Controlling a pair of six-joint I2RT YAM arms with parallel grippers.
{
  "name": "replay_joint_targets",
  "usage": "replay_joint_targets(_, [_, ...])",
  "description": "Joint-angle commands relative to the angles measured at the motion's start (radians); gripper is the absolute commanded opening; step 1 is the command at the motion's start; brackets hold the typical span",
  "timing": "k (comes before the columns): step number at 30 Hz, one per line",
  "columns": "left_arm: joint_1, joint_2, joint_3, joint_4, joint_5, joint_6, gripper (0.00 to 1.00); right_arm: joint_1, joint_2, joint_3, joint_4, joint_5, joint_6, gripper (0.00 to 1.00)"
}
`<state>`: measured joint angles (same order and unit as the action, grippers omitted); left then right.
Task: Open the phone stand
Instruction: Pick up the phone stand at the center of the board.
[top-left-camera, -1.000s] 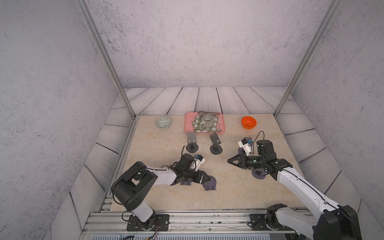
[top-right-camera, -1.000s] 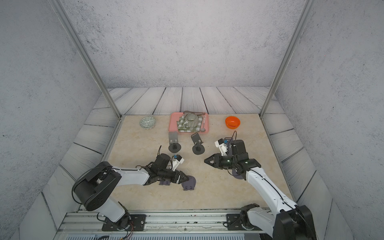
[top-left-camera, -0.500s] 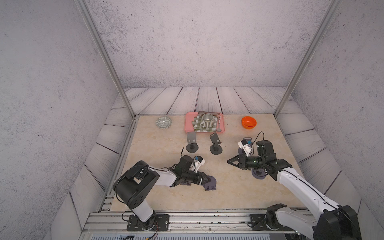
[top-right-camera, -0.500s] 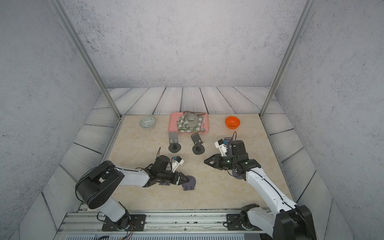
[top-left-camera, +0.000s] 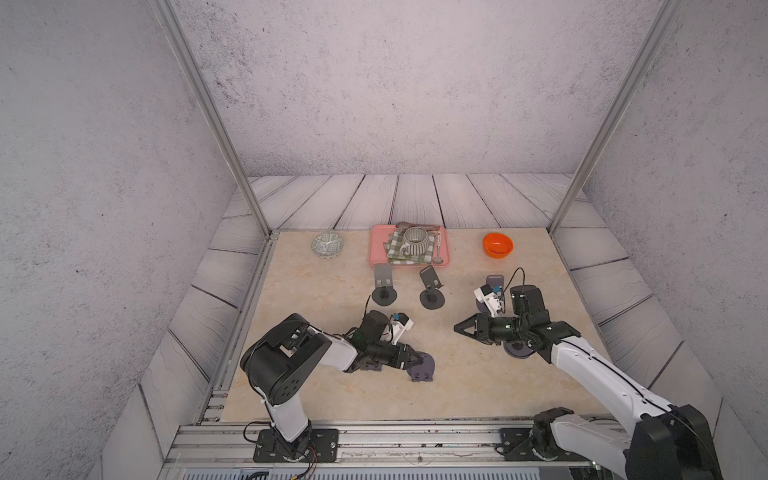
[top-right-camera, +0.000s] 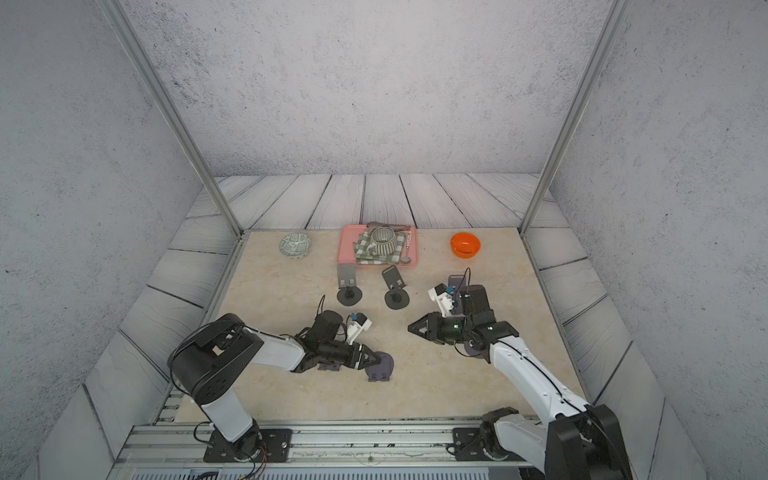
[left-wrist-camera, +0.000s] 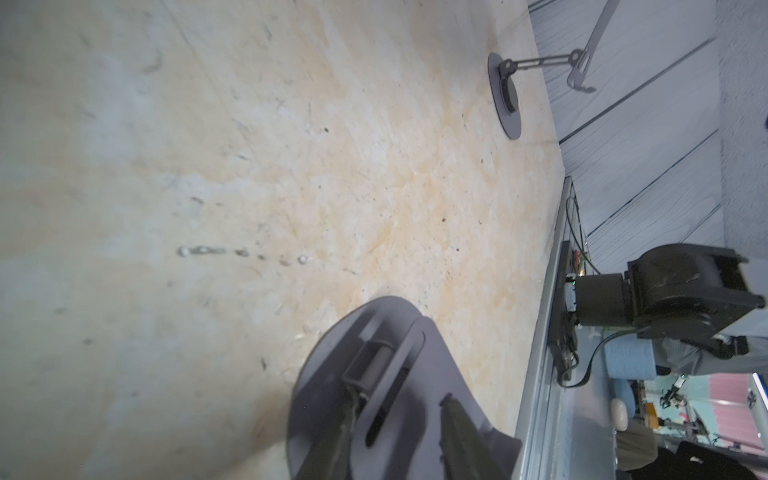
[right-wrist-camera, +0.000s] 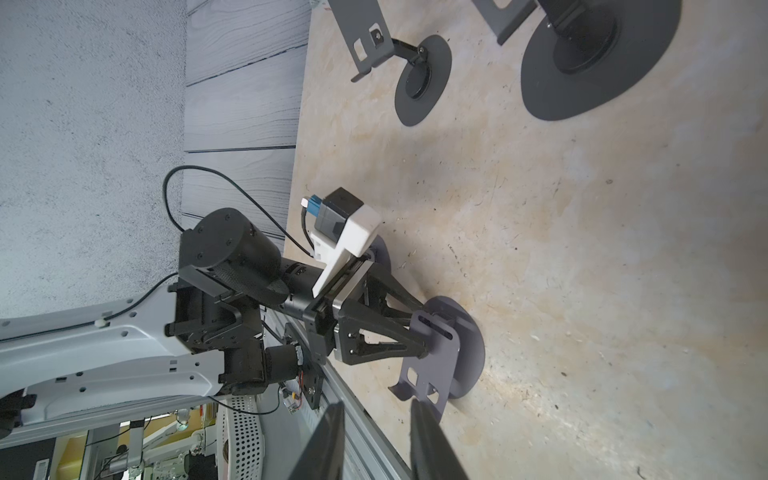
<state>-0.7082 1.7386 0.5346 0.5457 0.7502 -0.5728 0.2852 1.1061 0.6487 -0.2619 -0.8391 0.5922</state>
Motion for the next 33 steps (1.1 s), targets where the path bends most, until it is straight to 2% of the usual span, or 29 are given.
replay_joint_targets(1, [0.003,0.016,-0.004,-0.029,0.005,0.004,0.24,0.004,0.012,-0.001,0.020,-0.014,-0.005,0.31])
replay_joint_targets(5, [0.003,0.020,-0.001,-0.039,0.008,0.011,0.00,0.003,0.021,0.002,0.026,-0.015,-0.005,0.31])
replay_joint_targets(10, [0.003,0.018,-0.008,-0.007,0.026,-0.011,0.00,0.003,0.015,0.000,0.021,-0.014,-0.005,0.31])
replay_joint_targets(15, [0.012,-0.065,-0.012,0.014,0.029,-0.065,0.00,0.003,-0.003,0.027,-0.047,-0.012,-0.028,0.30])
replay_joint_targets(20, [0.065,-0.233,0.000,0.036,0.073,-0.182,0.00,0.003,-0.047,0.048,-0.093,-0.034,-0.025,0.30])
replay_joint_targets(23, [0.092,-0.359,0.041,-0.016,0.104,-0.230,0.00,0.022,-0.083,0.055,-0.091,-0.043,-0.001,0.31])
replay_joint_targets(26, [0.101,-0.478,0.087,-0.116,0.101,-0.245,0.00,0.062,-0.119,0.081,-0.092,-0.028,0.023,0.32])
replay_joint_targets(33, [0.110,-0.656,0.135,-0.176,0.112,-0.366,0.00,0.161,-0.171,0.193,-0.084,-0.014,0.031,0.35])
